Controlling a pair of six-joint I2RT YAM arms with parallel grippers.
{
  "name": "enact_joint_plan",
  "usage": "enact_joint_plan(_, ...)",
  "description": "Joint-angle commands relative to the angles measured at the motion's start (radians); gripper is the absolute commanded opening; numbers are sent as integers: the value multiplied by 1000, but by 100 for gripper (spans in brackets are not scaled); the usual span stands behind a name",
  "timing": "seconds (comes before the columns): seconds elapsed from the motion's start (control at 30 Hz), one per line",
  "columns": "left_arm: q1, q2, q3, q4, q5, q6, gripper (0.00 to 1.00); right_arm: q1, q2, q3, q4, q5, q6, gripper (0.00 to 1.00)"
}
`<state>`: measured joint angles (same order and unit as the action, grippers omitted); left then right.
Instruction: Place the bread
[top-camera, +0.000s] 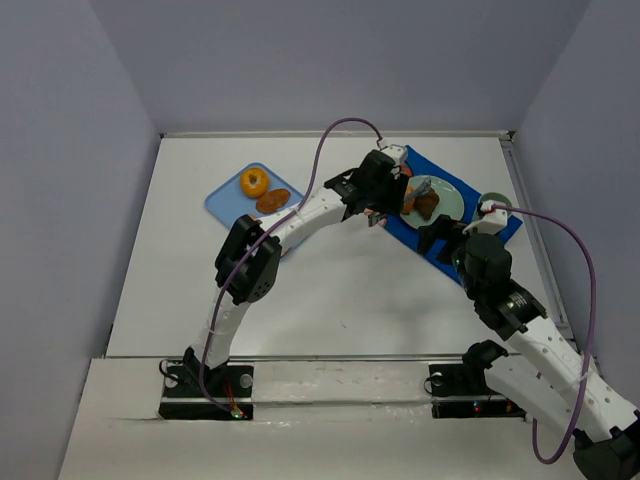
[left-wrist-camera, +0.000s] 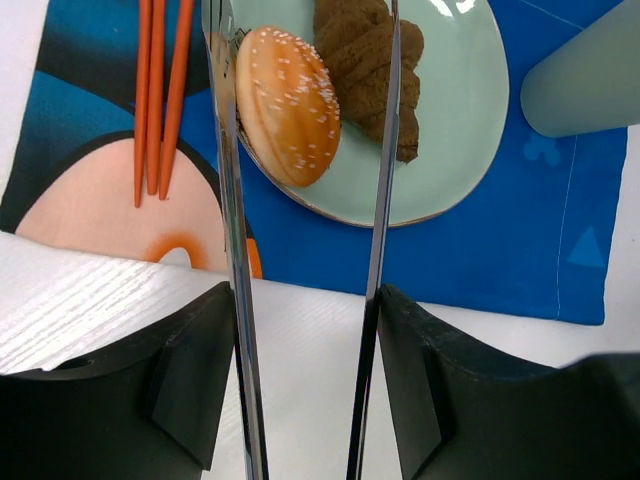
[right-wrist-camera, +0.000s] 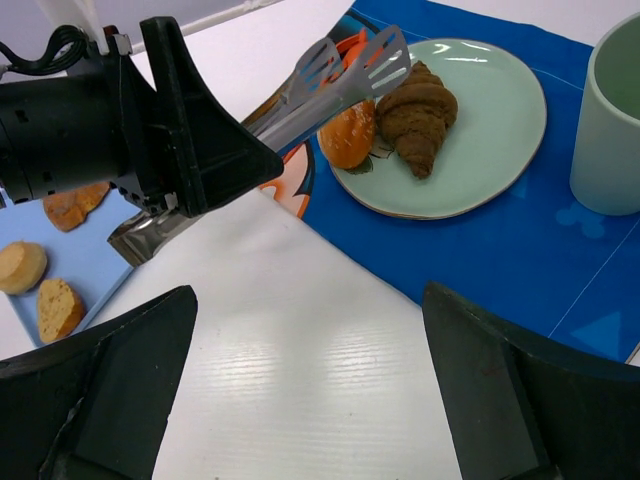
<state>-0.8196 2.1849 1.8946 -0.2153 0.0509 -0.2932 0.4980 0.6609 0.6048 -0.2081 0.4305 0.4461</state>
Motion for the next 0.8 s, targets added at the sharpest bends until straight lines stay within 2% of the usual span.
enact_joint_plan(0.0,5,-53,58,13,-29,28,66,4,-11,-4,47,19,3,100)
enact_joint_plan(0.37,5,-43,87,5,-31,40,65,4,-4,-2,49,24,5,100)
enact_joint_plan(0.57,13,-100,95,8,-40,57,65,4,-6,0,49,27,5,100)
enact_joint_plan(0.73,26,-259,-64,59,-154,48,64,4,-15,-5,49,22,6,100)
enact_joint_plan(0.77,31,-287,-142,66,-184,40,64,4,-17,-5,49,22,9,100)
